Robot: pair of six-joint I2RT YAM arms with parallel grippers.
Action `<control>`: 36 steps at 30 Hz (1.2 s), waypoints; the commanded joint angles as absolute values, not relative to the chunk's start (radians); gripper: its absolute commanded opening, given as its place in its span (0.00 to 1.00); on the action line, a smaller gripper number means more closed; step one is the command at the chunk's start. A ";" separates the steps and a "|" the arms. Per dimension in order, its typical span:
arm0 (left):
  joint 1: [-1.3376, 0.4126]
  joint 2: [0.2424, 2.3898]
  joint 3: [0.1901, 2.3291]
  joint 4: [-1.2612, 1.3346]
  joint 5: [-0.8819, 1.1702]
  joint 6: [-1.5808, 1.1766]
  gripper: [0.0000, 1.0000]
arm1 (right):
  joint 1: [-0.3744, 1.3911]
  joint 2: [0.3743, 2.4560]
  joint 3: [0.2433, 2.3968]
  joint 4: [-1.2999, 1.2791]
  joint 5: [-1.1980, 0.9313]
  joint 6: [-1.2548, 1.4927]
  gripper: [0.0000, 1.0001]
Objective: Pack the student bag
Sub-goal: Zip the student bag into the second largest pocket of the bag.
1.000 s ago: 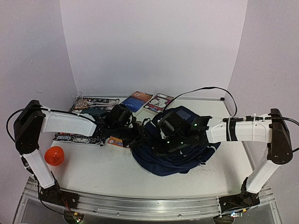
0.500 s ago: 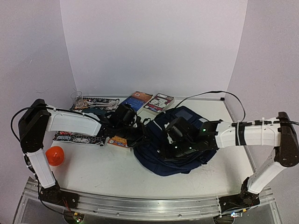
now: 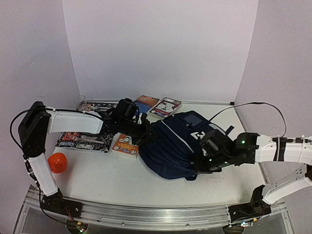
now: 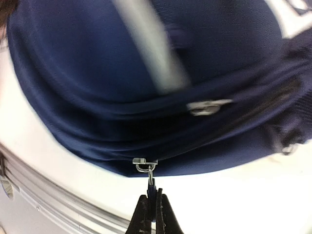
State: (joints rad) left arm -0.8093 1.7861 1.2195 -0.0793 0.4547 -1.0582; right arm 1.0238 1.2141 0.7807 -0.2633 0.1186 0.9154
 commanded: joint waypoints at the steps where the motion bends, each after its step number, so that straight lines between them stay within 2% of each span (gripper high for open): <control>1: -0.742 1.699 1.282 -0.055 0.487 -0.997 0.00 | 0.950 1.130 0.736 -0.520 0.199 0.963 0.00; 18: -0.657 1.550 1.181 -0.169 0.668 -0.881 0.00 | 0.651 1.163 0.775 -0.587 0.261 0.846 0.00; 24: -0.662 1.633 1.225 -0.176 0.673 -0.840 0.00 | 0.646 1.181 0.809 -0.516 0.200 0.734 0.00; 31: -0.687 1.806 1.417 -0.175 0.617 -0.817 0.01 | 0.646 1.195 0.784 -0.431 0.125 0.696 0.00; 32: -0.689 1.840 1.448 -0.175 0.609 -0.811 0.02 | 0.646 1.196 0.779 -0.426 0.124 0.699 0.03; 35: -0.692 1.915 1.531 -0.175 0.584 -0.812 0.03 | 0.648 1.192 0.773 -0.421 0.124 0.708 0.26; 36: -0.691 1.933 1.555 -0.175 0.574 -0.811 0.04 | 0.647 1.184 0.769 -0.420 0.124 0.712 0.31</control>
